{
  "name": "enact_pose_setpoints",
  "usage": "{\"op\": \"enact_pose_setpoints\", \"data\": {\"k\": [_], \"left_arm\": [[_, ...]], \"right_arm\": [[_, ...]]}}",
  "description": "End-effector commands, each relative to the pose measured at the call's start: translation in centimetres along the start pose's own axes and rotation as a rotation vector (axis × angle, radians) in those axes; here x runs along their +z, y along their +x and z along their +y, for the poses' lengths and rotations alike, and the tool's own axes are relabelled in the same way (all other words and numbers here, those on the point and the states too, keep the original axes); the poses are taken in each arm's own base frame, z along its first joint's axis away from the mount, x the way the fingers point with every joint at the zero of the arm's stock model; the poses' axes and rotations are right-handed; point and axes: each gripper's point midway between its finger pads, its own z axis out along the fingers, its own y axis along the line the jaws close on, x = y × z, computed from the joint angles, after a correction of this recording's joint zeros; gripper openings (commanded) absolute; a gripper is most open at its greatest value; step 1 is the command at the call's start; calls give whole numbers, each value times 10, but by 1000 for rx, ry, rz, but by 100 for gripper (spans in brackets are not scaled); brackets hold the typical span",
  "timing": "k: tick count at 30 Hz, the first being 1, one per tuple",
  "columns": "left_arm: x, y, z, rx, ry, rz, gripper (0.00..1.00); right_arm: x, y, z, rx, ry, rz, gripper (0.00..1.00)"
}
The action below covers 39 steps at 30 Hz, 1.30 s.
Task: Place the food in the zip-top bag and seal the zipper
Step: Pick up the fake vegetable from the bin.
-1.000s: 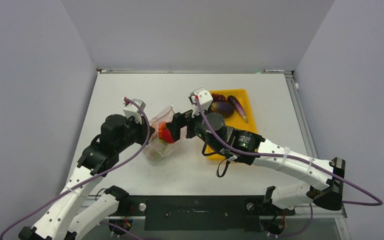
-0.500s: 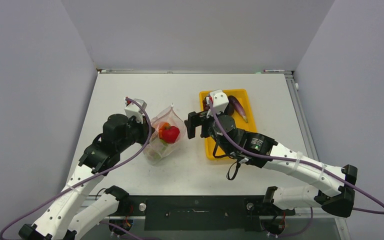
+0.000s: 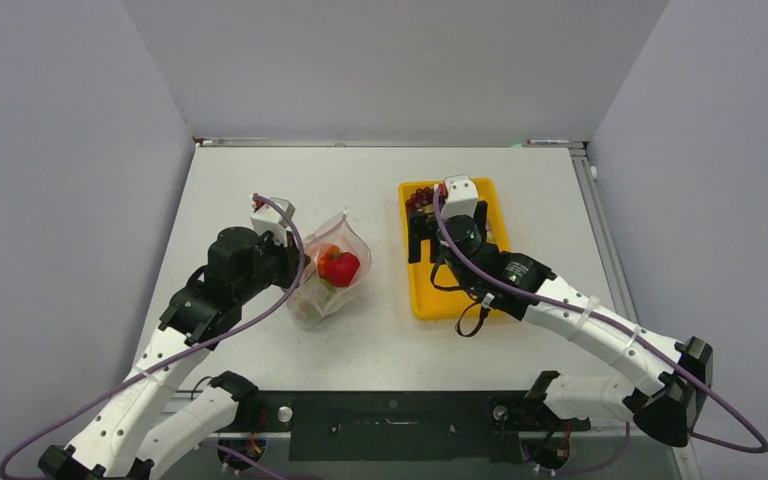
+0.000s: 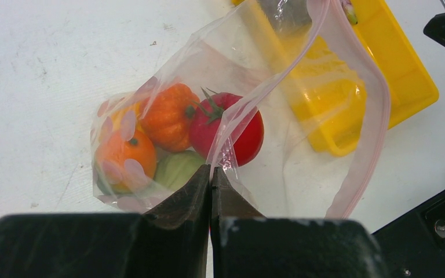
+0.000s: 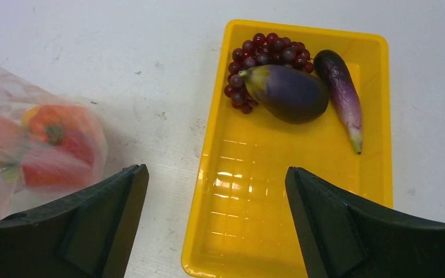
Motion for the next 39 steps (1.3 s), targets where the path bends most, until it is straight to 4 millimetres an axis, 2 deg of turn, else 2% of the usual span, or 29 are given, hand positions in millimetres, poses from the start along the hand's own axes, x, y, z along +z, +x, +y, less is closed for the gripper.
{"op": "enact_pose_setpoints", "data": {"k": [1,7,16,22,27,33,39], "left_arm": [[1,-3,1,17,-6,-10,0],[-1,-3,1,22,-18,-20,0],[-3,-4,-6,25,12,-20,0],[-4,-3,-12,24,41,-9,0],[-5,-2,-15,24,56,-3,0],[-5,-3,-17,23,67,-1,0],[-4,-1,-17,23,66,9,0]], "right_arm": [[10,4,-11,2,33,13,92],[26,14,-37,-49,147,59,92],[68,30,-64,-26,204,132,95],[102,34,-66,-40,190,170,95],[126,43,-74,-131,210,223,93],[143,45,-70,-218,180,230,92],[159,40,-62,-223,166,222,92]]}}
